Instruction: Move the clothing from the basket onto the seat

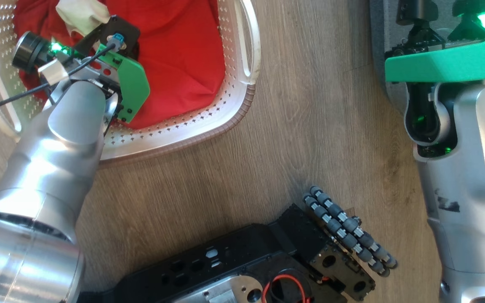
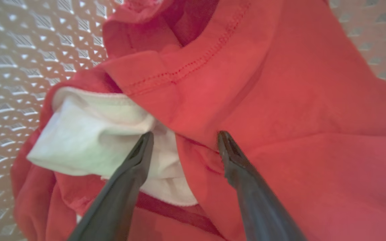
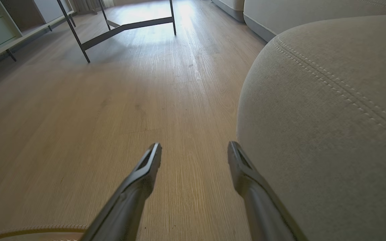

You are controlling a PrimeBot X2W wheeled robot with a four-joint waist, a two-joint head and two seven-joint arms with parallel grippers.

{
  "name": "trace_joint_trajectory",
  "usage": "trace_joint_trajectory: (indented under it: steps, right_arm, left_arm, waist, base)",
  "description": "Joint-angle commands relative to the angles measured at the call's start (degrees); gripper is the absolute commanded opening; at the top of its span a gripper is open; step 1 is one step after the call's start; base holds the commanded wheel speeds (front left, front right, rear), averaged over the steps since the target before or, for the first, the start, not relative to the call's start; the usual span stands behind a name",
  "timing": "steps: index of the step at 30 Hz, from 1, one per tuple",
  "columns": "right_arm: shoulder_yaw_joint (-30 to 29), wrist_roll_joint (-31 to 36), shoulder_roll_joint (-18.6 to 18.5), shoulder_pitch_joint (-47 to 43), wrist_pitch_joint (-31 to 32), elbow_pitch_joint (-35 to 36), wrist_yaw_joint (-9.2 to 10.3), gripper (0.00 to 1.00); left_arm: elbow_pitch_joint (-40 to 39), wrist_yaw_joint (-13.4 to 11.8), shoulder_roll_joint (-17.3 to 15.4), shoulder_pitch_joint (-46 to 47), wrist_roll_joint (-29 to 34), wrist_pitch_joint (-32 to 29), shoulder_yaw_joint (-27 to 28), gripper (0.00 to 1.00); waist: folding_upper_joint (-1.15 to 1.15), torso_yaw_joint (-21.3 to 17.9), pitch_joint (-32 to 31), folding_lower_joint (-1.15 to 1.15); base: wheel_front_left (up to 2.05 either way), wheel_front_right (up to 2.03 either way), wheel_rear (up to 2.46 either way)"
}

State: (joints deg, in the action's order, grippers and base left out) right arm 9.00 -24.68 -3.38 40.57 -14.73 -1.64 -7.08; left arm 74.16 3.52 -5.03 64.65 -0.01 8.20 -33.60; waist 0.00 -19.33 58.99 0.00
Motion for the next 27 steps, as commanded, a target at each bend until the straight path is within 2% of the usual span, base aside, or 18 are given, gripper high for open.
trace_joint_trajectory:
  steps: [1,2,3,4,5,12,20,27]
  right_arm:
    - [0.38,0.29,0.5,-2.16,-0.27,2.02,-0.41,1.0]
    - [0.36,0.37,0.5,-2.15,-0.27,2.04,-0.41,1.0]
    - [0.32,0.45,0.5,-2.17,-0.27,2.06,-0.41,1.0]
    - [0.26,0.5,0.5,-2.21,-0.27,2.07,-0.41,1.0]
    - [0.19,0.56,0.5,-2.24,-0.27,2.05,-0.41,1.0]
    - [-0.59,0.94,0.5,-1.65,-0.27,1.76,-0.41,1.0]
    - [0.07,1.83,0.5,0.9,-0.27,1.54,-0.41,1.0]
    - [0.05,4.79,0.5,0.97,-0.27,-0.07,-0.41,1.0]
  left_arm:
    - [-0.49,-0.2,-0.58,-0.33,0.07,-0.17,0.24,1.0]
    - [-0.47,-0.15,-0.55,-0.28,0.02,-0.4,0.12,0.95]
    - [-0.44,-0.04,-0.52,-0.25,-0.08,-0.62,0.03,0.46]
    - [-0.42,0.06,-0.48,-0.22,-0.21,-0.83,-0.04,0.14]
    - [-0.4,0.2,-0.45,-0.22,-0.31,-1.2,-0.13,0.0]
    - [-0.32,0.7,-0.54,-0.63,-2.14,-1.42,0.44,0.0]
    - [-0.52,0.68,-0.74,-0.93,-5.5,3.41,2.6,0.0]
    - [-2.83,1.22,0.83,-3.3,-8.27,6.25,3.62,0.0]
  waist:
    - [0.0,0.03,0.0,0.0]
    - [0.0,0.07,0.0,0.0]
    - [0.0,0.12,0.01,0.0]
    - [0.0,0.15,0.02,0.0]
    - [0.0,0.17,0.01,0.0]
    - [0.0,0.45,-0.28,0.0]
    - [0.0,0.51,-2.22,0.0]
    - [0.0,3.58,-7.95,0.0]
  base:
    - [0.0,0.0,0.0]
    - [0.0,0.0,0.0]
    - [0.0,0.0,0.0]
    - [0.0,0.0,0.0]
    - [0.0,0.0,0.0]
    - [0.0,0.0,0.0]
    - [0.0,0.0,0.0]
    - [0.0,0.0,0.0]
